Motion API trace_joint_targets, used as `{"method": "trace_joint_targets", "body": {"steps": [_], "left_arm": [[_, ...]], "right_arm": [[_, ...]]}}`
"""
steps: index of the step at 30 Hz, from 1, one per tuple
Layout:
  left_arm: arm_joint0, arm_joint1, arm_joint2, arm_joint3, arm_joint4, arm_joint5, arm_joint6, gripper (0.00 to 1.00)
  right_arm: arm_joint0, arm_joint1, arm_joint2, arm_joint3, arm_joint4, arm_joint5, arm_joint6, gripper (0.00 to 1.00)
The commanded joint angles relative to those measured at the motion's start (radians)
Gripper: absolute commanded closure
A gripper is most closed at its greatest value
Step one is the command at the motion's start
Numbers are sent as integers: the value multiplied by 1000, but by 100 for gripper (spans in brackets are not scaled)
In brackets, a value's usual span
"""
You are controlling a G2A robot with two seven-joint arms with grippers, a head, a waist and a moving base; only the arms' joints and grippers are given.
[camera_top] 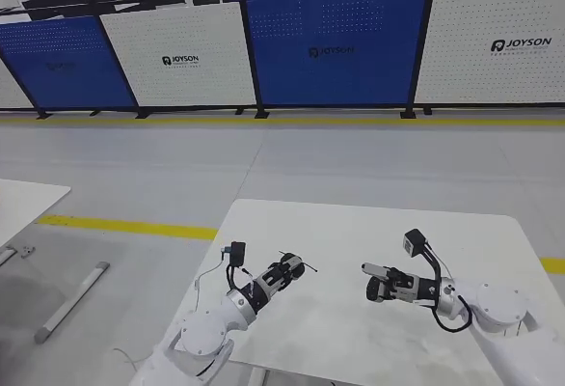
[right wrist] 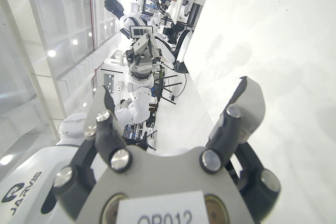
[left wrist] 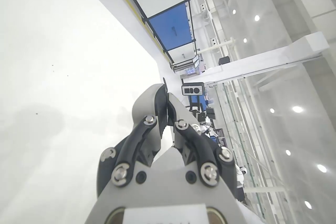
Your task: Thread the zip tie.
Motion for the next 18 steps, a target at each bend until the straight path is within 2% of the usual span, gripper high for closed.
{"method": "trace_joint_targets", "body": {"steps": [1,4,7,10,15,18], "left_arm": [[0,0,0,0,0,0,0,100],[0,0,0,0,0,0,0,100],[-5,-2,23,17,84,7,59,100],[-23,-3,63,49,179,51,72,100],[-49,-3,106,89,299,98,67,100],[-49,-3,107,89,297,99,71,100]], "right_arm": [[0,0,0,0,0,0,0,0],[0,0,0,0,0,0,0,0],[0,0,0,0,0,0,0,0],[0,0,0,0,0,0,0,0],[0,0,0,0,0,0,0,0],[0,0,0,0,0,0,0,0]]}}
